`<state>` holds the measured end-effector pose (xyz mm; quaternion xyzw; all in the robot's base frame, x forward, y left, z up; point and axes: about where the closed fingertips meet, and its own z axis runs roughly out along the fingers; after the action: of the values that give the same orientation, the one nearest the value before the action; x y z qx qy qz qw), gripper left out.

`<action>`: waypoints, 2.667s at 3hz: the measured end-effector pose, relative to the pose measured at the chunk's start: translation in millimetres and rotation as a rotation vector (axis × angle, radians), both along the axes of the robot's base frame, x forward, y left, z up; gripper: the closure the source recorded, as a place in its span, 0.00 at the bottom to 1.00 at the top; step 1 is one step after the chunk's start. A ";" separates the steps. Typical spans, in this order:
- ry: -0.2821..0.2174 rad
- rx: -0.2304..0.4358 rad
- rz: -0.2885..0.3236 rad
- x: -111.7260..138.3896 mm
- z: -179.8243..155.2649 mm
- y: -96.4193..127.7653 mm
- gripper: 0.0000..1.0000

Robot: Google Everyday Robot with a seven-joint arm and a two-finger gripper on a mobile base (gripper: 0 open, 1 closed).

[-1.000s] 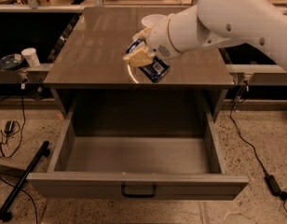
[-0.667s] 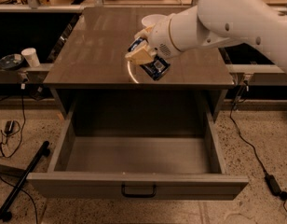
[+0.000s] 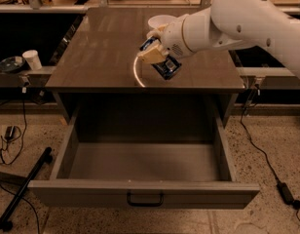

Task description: Pick pepsi can from top drawer and place on counter

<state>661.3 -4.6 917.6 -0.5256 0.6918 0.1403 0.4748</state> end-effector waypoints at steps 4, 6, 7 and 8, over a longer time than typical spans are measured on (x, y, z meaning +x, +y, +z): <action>0.022 -0.018 -0.039 74.9 -37.7 -15.6 1.00; 0.022 -0.018 -0.039 74.9 -37.7 -15.6 0.84; 0.022 -0.018 -0.039 74.9 -37.7 -15.6 0.60; 0.022 -0.018 -0.039 74.9 -37.7 -15.5 0.37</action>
Offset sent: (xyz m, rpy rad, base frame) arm 0.0648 -0.0131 -0.0262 -0.0029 0.0077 -0.0189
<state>736.3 -20.1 879.8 -0.5148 0.7083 0.1303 0.4650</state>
